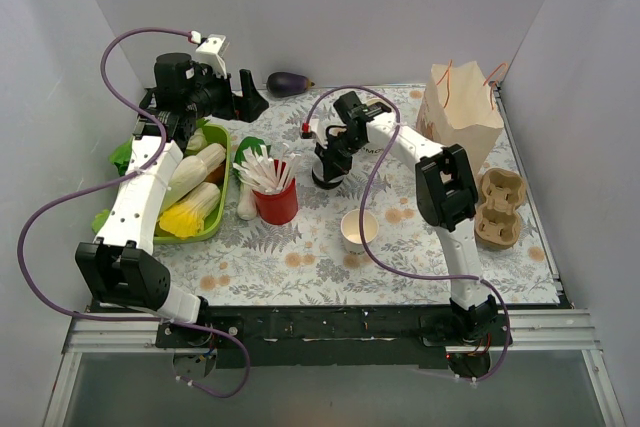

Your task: Pack the takeout coffee

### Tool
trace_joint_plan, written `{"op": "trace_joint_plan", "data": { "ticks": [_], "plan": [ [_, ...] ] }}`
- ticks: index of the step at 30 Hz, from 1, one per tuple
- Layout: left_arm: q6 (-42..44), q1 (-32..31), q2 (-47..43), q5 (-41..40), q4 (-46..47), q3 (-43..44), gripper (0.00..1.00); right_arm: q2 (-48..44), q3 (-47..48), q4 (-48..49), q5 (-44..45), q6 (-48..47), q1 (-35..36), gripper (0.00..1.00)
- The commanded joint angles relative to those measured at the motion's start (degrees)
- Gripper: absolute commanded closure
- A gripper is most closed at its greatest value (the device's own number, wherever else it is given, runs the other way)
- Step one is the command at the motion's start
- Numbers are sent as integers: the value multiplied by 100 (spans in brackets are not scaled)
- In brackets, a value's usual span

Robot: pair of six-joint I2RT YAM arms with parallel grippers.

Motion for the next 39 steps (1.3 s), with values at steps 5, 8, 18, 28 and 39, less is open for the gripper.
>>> {"op": "trace_joint_plan", "data": {
  "ticks": [5,8,18,28,39],
  "plan": [
    [47,32,-112,134,8,84,2,-18,225,-112,-283,247,29,99],
    [56,32,-130,160,7,66,2,-176,225,-42,-240,378,20,99],
    [56,120,-25,380,43,110,2,-1003,-348,653,-371,1046,-76,99],
    [416,164,2,915,25,207,2,-1265,347,-15,-732,898,-217,99],
    [759,42,282,2401,465,637,2,-3557,-600,-770,-872,704,-428,99]
  ]
}}
